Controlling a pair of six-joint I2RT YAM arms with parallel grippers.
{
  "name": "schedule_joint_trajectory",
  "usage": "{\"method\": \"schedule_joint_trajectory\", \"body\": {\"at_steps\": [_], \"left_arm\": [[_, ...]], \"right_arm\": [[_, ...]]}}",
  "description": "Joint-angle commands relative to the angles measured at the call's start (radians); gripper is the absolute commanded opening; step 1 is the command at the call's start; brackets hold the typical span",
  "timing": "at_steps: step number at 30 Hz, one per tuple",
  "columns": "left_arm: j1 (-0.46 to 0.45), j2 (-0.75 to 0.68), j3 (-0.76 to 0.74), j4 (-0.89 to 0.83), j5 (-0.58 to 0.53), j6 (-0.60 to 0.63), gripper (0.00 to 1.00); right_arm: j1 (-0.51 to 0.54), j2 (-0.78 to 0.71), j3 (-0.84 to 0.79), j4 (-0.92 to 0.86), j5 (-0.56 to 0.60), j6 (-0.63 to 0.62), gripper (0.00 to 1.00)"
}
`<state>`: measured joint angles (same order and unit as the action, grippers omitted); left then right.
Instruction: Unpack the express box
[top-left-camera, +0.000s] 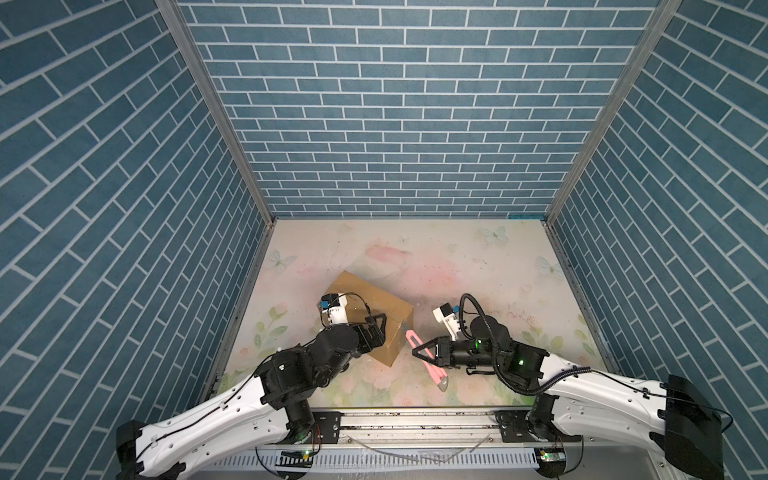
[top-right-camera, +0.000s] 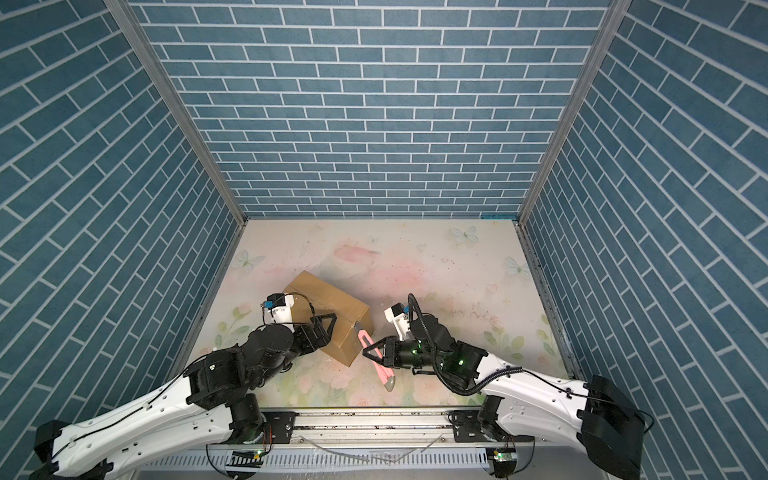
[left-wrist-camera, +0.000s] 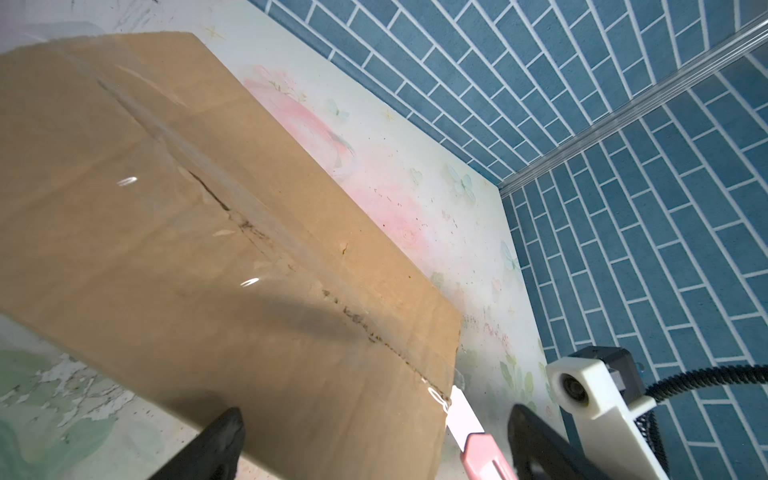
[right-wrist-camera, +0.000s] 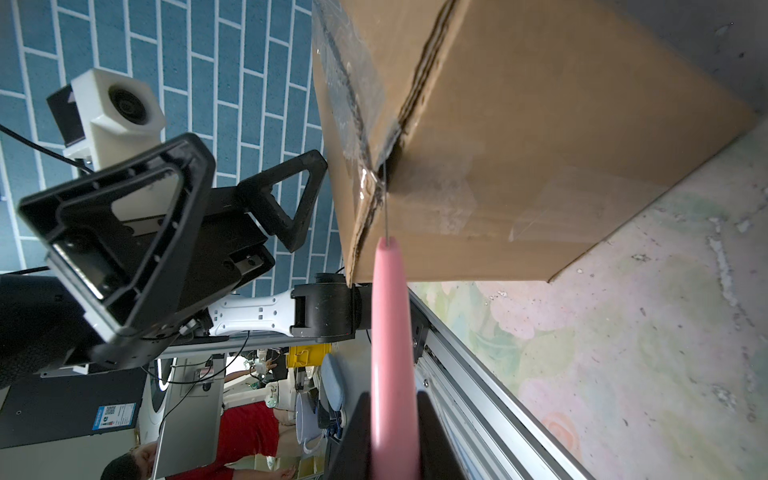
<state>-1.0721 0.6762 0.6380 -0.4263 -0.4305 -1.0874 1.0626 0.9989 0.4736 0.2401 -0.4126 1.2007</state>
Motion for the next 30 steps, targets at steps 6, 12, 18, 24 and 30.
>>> {"method": "schedule_joint_trajectory", "body": {"at_steps": [6,12,18,24,30], "left_arm": [[-0.127,0.005,0.056,-0.172,-0.163,-0.179,1.0],[-0.222,0.032,0.048,-0.264,-0.254,-0.386,1.0],[-0.222,0.017,-0.053,-0.036,-0.281,-0.35,1.0],[-0.222,0.022,-0.114,0.128,-0.285,-0.329,1.0],[-0.225,0.078,-0.149,0.268,-0.287,-0.322,1.0]], "right_arm": [[0.007,0.009,0.002,0.021,-0.006,0.017,0.0],[0.007,-0.001,0.006,0.006,-0.004,0.012,0.0],[0.007,-0.001,0.018,-0.012,-0.017,0.006,0.0],[0.008,0.03,0.035,0.009,-0.041,0.006,0.0],[0.011,0.042,0.047,0.039,-0.062,0.008,0.0]]}}
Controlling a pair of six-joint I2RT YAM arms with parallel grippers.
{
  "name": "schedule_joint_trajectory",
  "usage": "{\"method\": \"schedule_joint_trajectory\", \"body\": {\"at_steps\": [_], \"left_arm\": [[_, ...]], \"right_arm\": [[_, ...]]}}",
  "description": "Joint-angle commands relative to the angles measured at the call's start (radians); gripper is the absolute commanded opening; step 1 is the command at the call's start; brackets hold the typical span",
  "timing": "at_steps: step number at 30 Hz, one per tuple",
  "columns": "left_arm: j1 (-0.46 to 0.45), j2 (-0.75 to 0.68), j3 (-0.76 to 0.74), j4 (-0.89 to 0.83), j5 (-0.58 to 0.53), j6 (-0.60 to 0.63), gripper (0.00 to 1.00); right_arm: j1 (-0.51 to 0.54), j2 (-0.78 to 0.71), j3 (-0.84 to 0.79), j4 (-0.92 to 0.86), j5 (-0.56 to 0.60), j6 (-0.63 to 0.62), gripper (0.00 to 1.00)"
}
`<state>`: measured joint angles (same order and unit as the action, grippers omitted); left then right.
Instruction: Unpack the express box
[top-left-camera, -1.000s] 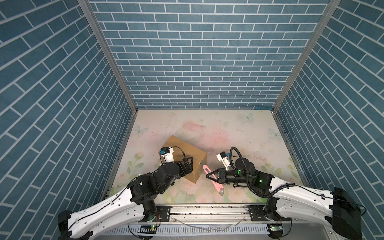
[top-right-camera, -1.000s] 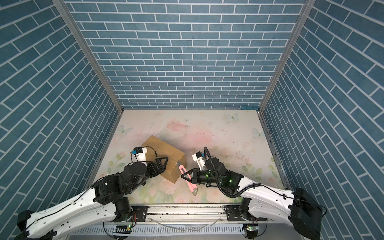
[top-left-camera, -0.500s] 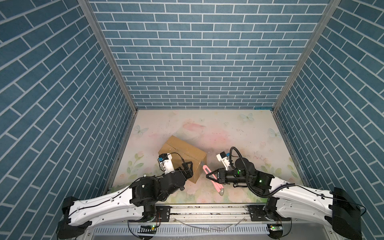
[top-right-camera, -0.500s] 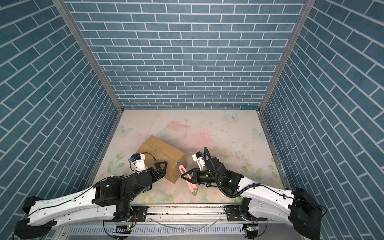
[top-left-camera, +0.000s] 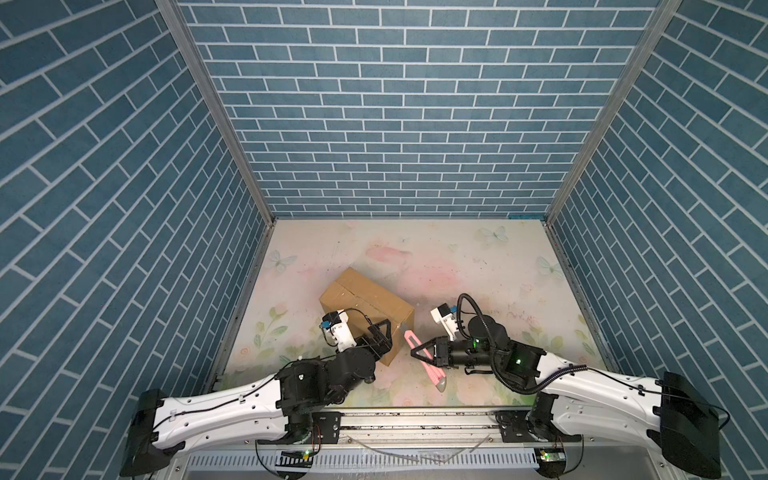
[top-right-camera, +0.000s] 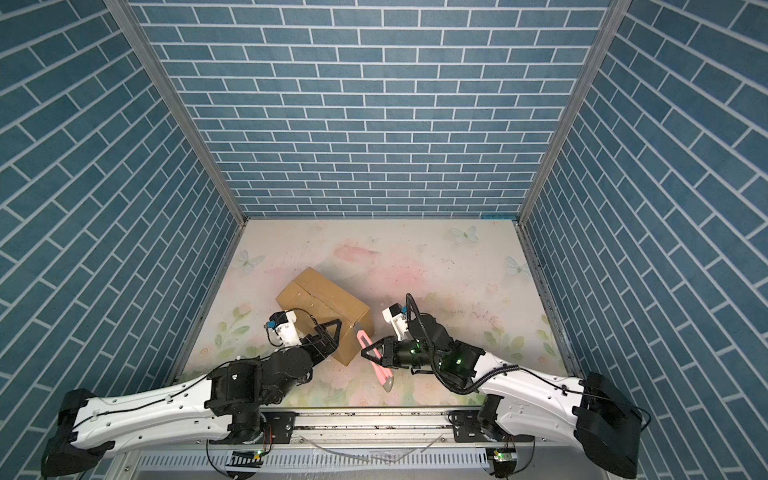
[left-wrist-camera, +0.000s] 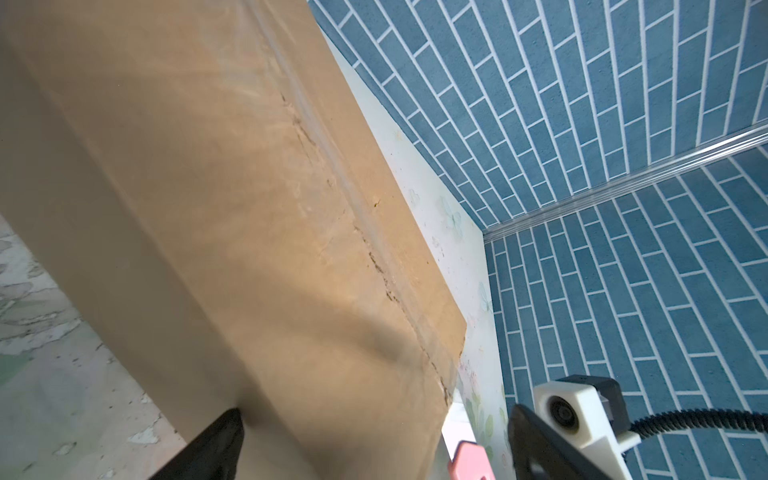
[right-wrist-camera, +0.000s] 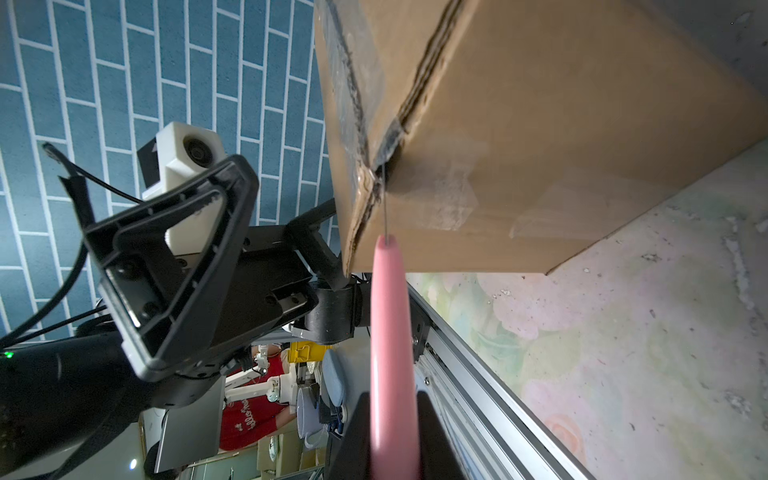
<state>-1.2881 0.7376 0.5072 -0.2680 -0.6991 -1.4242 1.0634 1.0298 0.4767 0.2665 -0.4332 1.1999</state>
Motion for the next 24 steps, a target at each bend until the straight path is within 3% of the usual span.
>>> {"method": "schedule_joint_trajectory", "body": {"at_steps": [1,24], "left_arm": [[-0.011,0.026,-0.02,0.13,-0.025,0.015,1.0],[-0.036,0.106,-0.032,0.251,-0.092,0.042,1.0]], "right_arm": [[0.009,0.011,0.046,0.012,-0.043,0.008,0.0],[0.014,0.047,0.051,0.143,-0.116,0.065,0.0]]}}
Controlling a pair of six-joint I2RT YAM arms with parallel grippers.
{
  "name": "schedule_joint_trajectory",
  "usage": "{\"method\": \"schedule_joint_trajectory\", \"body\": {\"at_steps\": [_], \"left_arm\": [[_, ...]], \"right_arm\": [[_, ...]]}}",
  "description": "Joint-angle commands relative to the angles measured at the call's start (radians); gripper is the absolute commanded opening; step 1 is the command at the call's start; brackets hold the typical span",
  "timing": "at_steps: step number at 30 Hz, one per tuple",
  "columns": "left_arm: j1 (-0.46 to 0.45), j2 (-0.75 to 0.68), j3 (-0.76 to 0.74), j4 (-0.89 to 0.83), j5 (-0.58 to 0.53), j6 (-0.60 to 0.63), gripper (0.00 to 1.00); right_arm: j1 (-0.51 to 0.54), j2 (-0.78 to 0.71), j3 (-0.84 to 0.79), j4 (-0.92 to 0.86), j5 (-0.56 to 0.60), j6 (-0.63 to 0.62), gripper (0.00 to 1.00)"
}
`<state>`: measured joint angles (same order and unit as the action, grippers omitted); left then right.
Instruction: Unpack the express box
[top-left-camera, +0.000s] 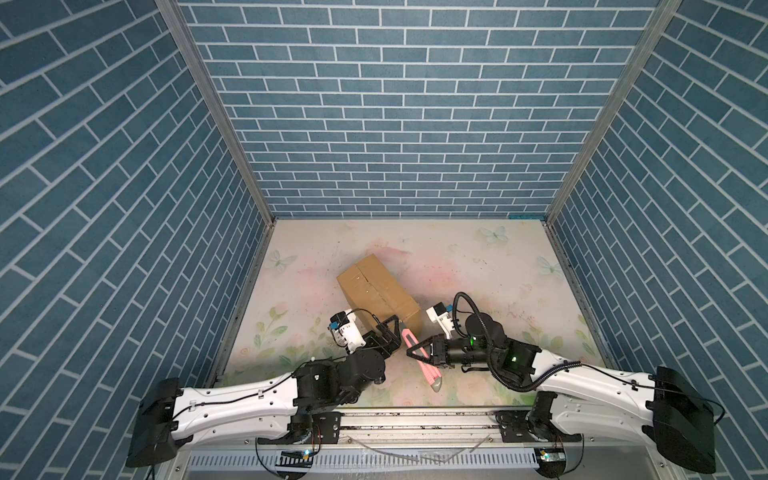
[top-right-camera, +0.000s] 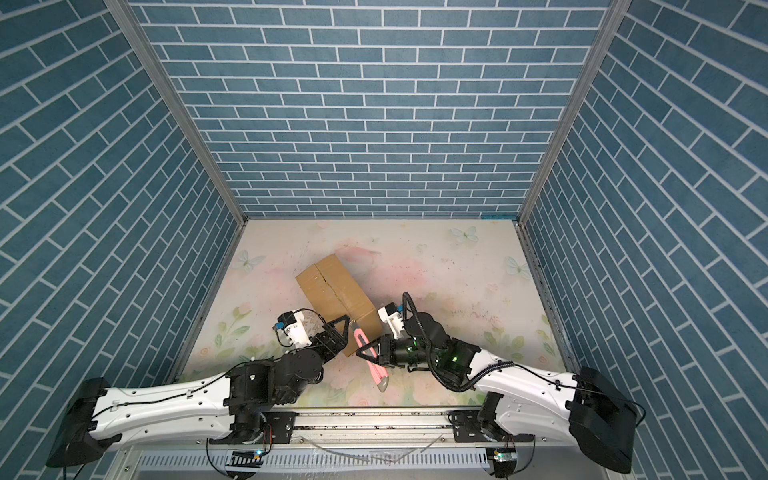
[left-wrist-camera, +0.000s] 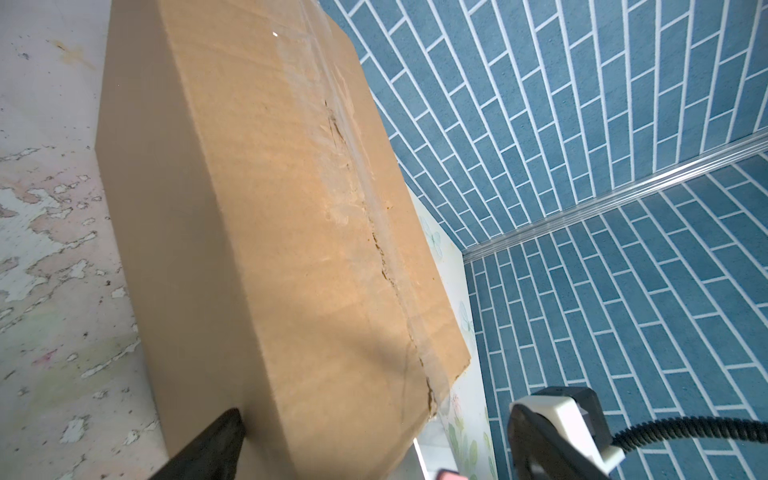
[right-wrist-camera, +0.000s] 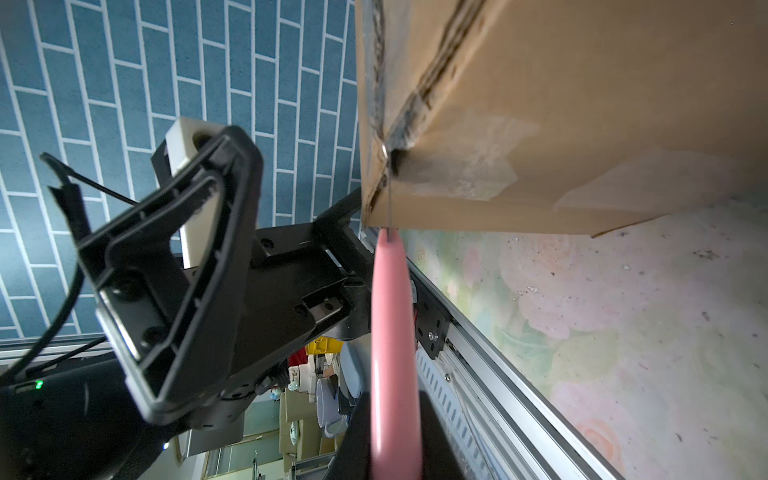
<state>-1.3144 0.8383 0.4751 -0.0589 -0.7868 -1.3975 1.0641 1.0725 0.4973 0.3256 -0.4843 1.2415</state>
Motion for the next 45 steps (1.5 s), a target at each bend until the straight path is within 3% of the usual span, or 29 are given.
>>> {"method": "schedule_joint_trajectory", "body": {"at_steps": [1,17,29,34,38,45], "left_arm": [[-0.009,0.007,0.0,0.044,-0.006,0.015,1.0],[-0.009,0.0,0.034,0.048,-0.057,0.079,1.0],[-0.006,-0.18,0.069,-0.172,-0.165,0.144,1.0],[0.004,-0.196,0.123,-0.284,-0.185,0.155,1.0],[0.076,-0.196,0.174,-0.369,-0.099,0.173,1.0],[0.407,-0.197,0.184,-0.332,0.323,0.275,1.0]], "right_arm": [[0.015,0.003,0.03,0.085,-0.069,0.025,0.0],[0.015,-0.033,0.026,-0.019,-0.089,0.012,0.0],[0.016,-0.281,0.016,-0.427,0.006,-0.059,0.0],[0.012,-0.403,0.065,-0.692,0.043,-0.129,0.0],[-0.008,-0.438,0.196,-0.956,0.157,-0.243,0.0],[-0.102,-0.319,0.489,-1.23,0.463,-0.456,0.0]]}}
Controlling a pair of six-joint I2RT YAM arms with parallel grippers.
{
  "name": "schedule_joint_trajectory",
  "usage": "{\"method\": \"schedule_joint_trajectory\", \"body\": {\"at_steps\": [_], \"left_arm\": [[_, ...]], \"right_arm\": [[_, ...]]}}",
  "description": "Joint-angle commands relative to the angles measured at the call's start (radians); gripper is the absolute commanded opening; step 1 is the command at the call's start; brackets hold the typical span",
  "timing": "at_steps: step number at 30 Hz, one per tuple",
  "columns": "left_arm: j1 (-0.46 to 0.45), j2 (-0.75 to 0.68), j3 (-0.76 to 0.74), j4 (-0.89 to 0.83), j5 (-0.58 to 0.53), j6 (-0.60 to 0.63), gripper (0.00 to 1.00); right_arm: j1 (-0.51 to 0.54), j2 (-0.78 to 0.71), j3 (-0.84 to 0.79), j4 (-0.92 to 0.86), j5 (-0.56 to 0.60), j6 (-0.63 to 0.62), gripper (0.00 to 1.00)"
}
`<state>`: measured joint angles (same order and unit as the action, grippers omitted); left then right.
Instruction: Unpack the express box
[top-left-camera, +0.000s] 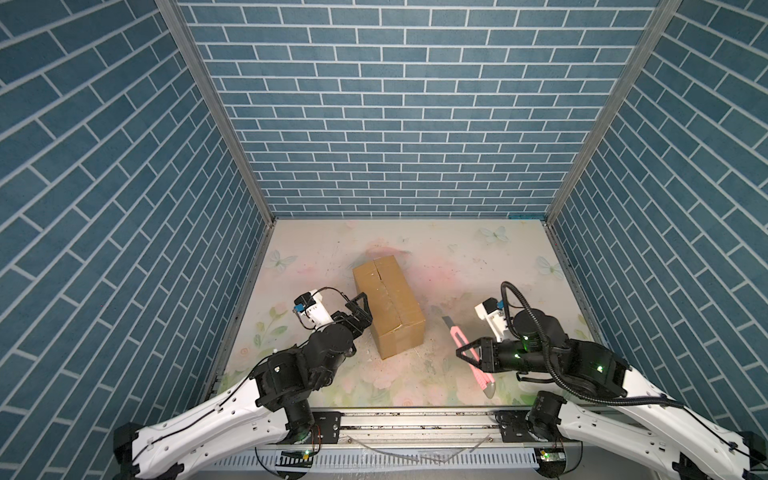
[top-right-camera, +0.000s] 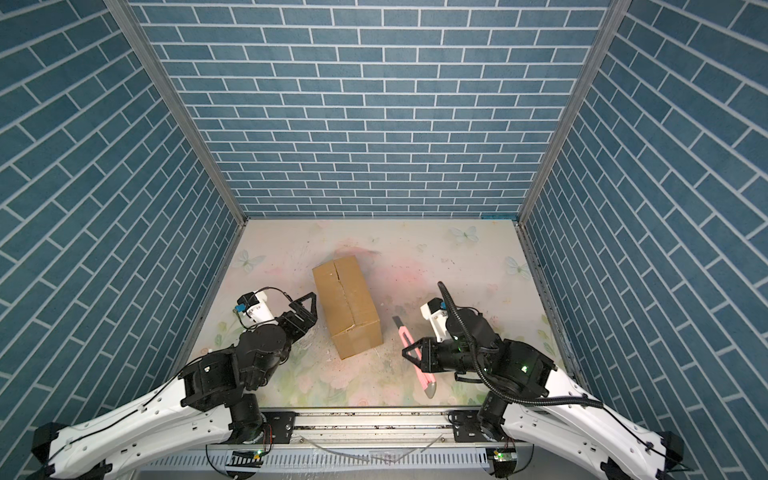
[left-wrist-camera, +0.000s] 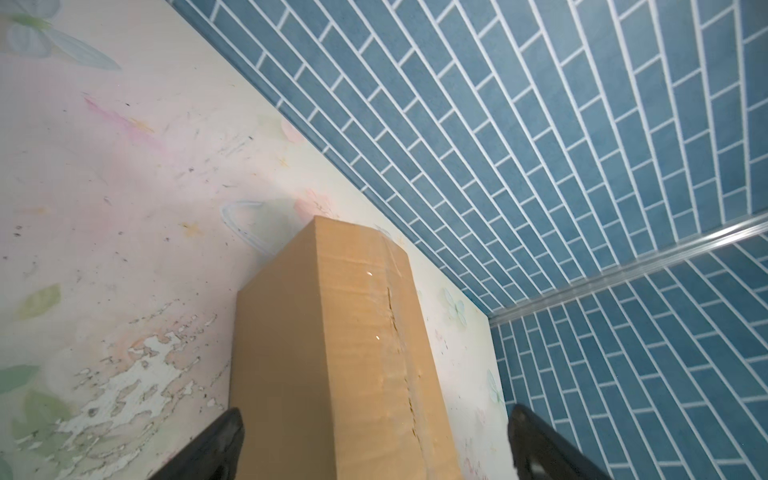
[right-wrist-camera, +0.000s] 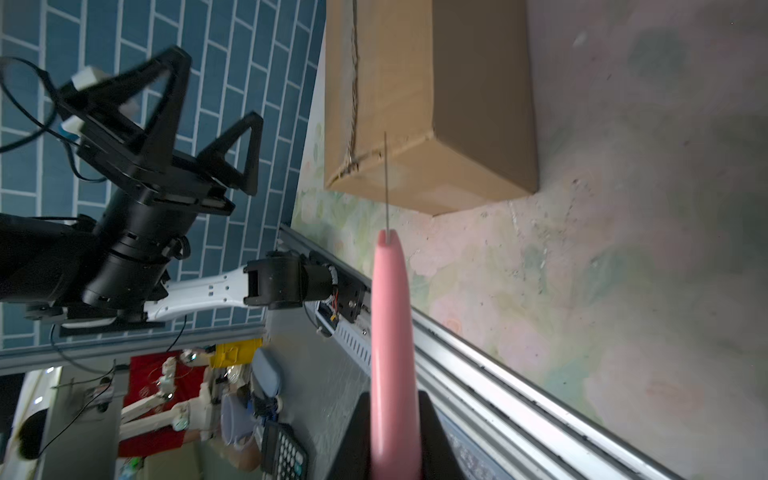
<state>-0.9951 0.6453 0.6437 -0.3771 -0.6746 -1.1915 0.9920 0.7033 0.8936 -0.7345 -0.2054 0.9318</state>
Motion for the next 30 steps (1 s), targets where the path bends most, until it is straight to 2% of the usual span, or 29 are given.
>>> {"method": "schedule_joint_trajectory", "body": {"at_steps": [1,7,13,22,30], "left_arm": [[0.141,0.007,0.025,-0.004,0.274,0.084,1.0],[0.423,0.143,0.051,0.078,0.624,0.168,0.96],[0.602,0.246,0.039,0.175,0.752,0.196,0.83],[0.767,0.371,-0.001,0.261,0.778,0.223,0.7],[0.78,0.532,-0.013,0.367,0.728,0.205,0.69]], "right_arm": [[-0.053,0.088,0.127,-0.178,0.206,-0.183,0.0],[-0.149,0.31,0.247,-0.119,0.309,-0.33,0.0],[-0.198,0.486,0.278,0.04,0.373,-0.4,0.0],[-0.233,0.762,0.346,0.204,0.388,-0.503,0.0],[-0.248,0.931,0.414,0.276,0.335,-0.503,0.0]]}}
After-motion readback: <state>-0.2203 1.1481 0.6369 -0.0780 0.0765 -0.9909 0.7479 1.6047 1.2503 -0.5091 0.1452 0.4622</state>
